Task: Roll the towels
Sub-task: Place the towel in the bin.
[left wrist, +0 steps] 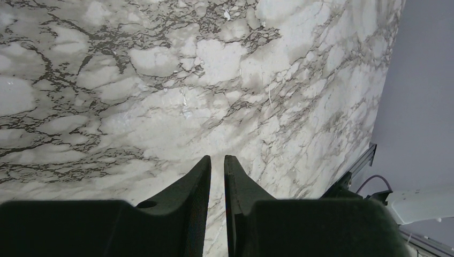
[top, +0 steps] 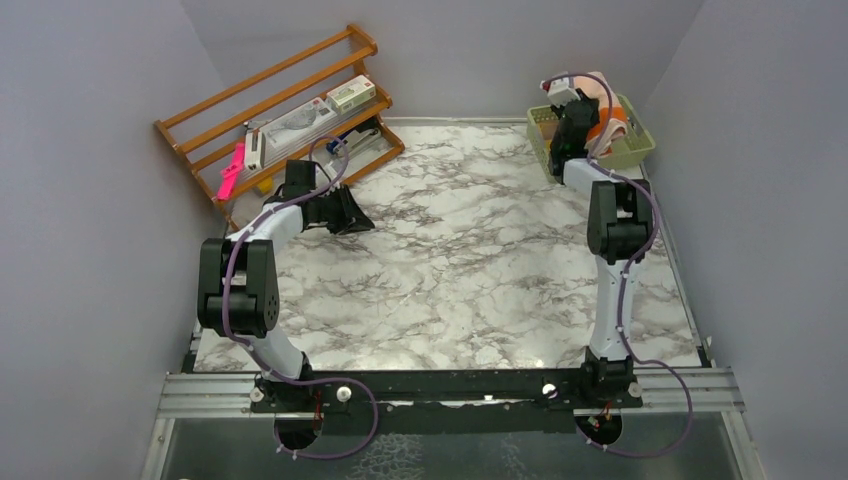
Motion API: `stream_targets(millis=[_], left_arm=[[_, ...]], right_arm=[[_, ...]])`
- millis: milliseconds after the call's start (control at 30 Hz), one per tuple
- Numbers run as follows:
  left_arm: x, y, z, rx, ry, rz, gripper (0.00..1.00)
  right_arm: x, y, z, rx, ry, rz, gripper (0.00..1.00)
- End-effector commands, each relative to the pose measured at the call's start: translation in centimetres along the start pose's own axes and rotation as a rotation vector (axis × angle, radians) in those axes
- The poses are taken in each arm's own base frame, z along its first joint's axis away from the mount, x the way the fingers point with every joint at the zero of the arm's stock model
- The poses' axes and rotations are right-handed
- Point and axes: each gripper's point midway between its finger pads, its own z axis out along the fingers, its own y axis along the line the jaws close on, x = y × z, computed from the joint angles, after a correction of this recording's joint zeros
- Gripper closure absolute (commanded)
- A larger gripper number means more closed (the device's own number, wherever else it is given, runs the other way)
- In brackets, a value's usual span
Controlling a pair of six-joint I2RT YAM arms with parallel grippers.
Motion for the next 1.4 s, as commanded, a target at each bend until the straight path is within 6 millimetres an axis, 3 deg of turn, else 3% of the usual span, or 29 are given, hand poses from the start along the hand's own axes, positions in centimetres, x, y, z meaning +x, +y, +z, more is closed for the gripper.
stream_targets(millis=[0,133,333,467,567,733,867,933,1200,1267,1367], left_arm=[[1.2,0.2,0.2,0.018,0.039,0.014,0.82],[1.3,0.2,0.2,0.018,0.045,0.012,0.82],[1.4,0.3,0.3,0.017,0.058,0.003,0.82],[1.5,0.4,0.3,0.019,0.063,0.002,0.82],[1.8,0.4,0.3,0.022,0.07,-0.001,0.82],[2.2,0.5,0.3,0.024,0.081,-0.003,0.82],[2.6,0.5,0.3,0.031,0.094,-0.009,0.82],[2.9,0.4,0.3,0.036,0.104,-0.014,0.82],[3.5,0.3,0.1,0.043,0.113,-0.013,0.82],[3.6,0.3,0.0,0.043,0.115,-0.011,0.82],[3.8,0.2,-0.1,0.045,0.118,-0.011,0.82]], right_arm=[[-0.2,0.3,1.0,0.064,-0.117,-0.011,0.99],[1.8,3.6,1.9,-0.024,-0.082,-0.019,0.99],[4.4,10.5,2.2,-0.42,0.059,0.196,0.99],[4.9,12.6,1.3,-0.583,0.14,0.305,0.99],[5.0,12.9,0.8,-0.646,0.183,0.371,0.98],[5.8,13.0,0.3,-0.718,0.261,0.477,0.86],[6.2,13.4,-0.4,-0.76,0.298,0.513,0.52],[6.4,13.5,-0.8,-0.768,0.326,0.524,0.4],[7.9,13.4,-2.2,-0.785,0.445,0.546,0.37],[7.7,12.9,-2.4,-0.78,0.446,0.546,0.34],[5.7,10.9,-2.4,-0.751,0.393,0.561,0.27]])
